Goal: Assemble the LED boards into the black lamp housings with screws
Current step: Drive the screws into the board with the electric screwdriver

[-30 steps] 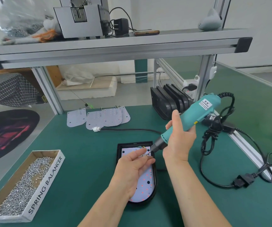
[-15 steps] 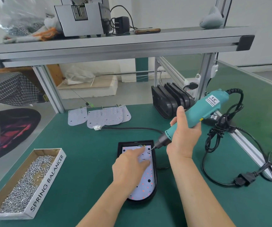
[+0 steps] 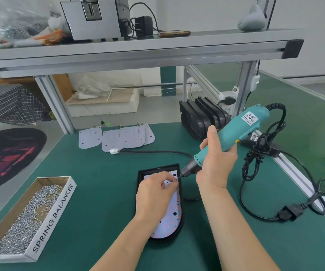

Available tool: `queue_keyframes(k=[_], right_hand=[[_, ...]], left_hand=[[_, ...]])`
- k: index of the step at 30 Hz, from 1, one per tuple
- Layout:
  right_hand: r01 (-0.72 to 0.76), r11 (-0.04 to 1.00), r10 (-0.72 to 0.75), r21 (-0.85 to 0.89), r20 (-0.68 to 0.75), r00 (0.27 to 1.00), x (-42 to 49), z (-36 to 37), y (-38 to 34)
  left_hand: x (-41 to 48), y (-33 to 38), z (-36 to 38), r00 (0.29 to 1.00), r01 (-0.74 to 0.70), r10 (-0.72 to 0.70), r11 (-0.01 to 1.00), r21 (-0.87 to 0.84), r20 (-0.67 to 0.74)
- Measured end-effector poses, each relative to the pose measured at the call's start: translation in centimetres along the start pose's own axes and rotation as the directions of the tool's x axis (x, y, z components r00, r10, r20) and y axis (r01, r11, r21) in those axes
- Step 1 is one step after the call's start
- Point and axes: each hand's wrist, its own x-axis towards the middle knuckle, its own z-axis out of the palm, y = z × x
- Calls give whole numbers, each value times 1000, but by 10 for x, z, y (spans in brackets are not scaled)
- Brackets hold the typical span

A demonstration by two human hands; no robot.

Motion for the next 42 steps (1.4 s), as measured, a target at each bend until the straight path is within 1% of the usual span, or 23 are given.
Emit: queue_keyframes(k=[3, 7, 9, 10, 11, 12, 13, 14, 15, 16, 17, 18, 19, 20, 22, 25, 27, 31, 36, 42], right_hand=[[-4, 1000, 4, 4, -5, 1000, 1, 0, 0], [-3, 1000, 3, 16, -8, 1000, 2, -1, -2], [2, 1000, -1, 22, -9, 1000, 2, -1, -3], [5, 1000, -4, 23, -9, 1000, 2, -1, -4], [7, 1000, -7, 22, -8, 1000, 3, -1, -5], [10, 1000, -9, 19, -9, 1000, 3, 0, -5], [13, 1000, -12, 14, -10, 1000, 3, -1, -5], [16, 1000, -16, 11, -10, 1000, 3, -1, -5], [20, 1000, -20, 8, -8, 1000, 2, -1, -5], [27, 1000, -27, 5, -4, 1000, 2, 0, -5], [36, 999, -36, 1, 5, 999, 2, 0, -5], [49, 999, -49, -5, 20, 999, 2, 0, -5], [66, 998, -65, -13, 40, 997, 2, 0, -5], [87, 996, -86, -19, 62, 994, 2, 1, -5], [143, 989, -139, -40, 100, 985, 3, 2, -4], [244, 957, -223, -157, 141, 965, 4, 5, 2], [304, 921, -267, -245, 171, 948, 6, 8, 8], [416, 845, -354, -336, 232, 906, 12, 13, 16], [393, 829, -330, -398, 219, 918, 18, 12, 28], [363, 837, -308, -410, 197, 931, 21, 12, 36]], left_hand=[[1, -1, 0, 1000, 19, -19, 1000, 10, -5], [-1, 0, -4, 999, 25, -25, 1000, -4, 30], [-2, -1, -6, 997, 72, -71, 997, -34, 43], [-2, -1, -7, 991, 127, -124, 988, -86, 45], [-2, 0, -8, 977, 212, -204, 959, -186, 59], [-2, 2, -9, 951, 310, -294, 895, -320, 100], [-1, 4, -11, 924, 380, -354, 828, -411, 141], [0, 5, -13, 915, 401, -373, 800, -445, 155], [2, 5, -13, 923, 383, -359, 830, -406, 138], [3, 3, -14, 945, 327, -311, 899, -292, 102], [3, 1, -13, 970, 239, -230, 965, -110, 82], [0, 0, -13, 983, 148, -157, 984, 96, 92], [-1, 0, -11, 987, 80, -111, 966, 247, 113], [-3, 1, -10, 985, 55, -103, 946, 318, 137], [-3, 4, -6, 987, 19, -79, 924, 382, 143], [-2, 7, -3, 986, -54, -25, 886, 460, 165], [-2, 11, 0, 985, -80, -7, 867, 492, 171], [-1, 14, 4, 982, -88, -17, 842, 532, 189], [0, 14, 3, 982, -103, 1, 841, 530, 190], [1, 15, 4, 979, -96, -21, 830, 549, 204]])
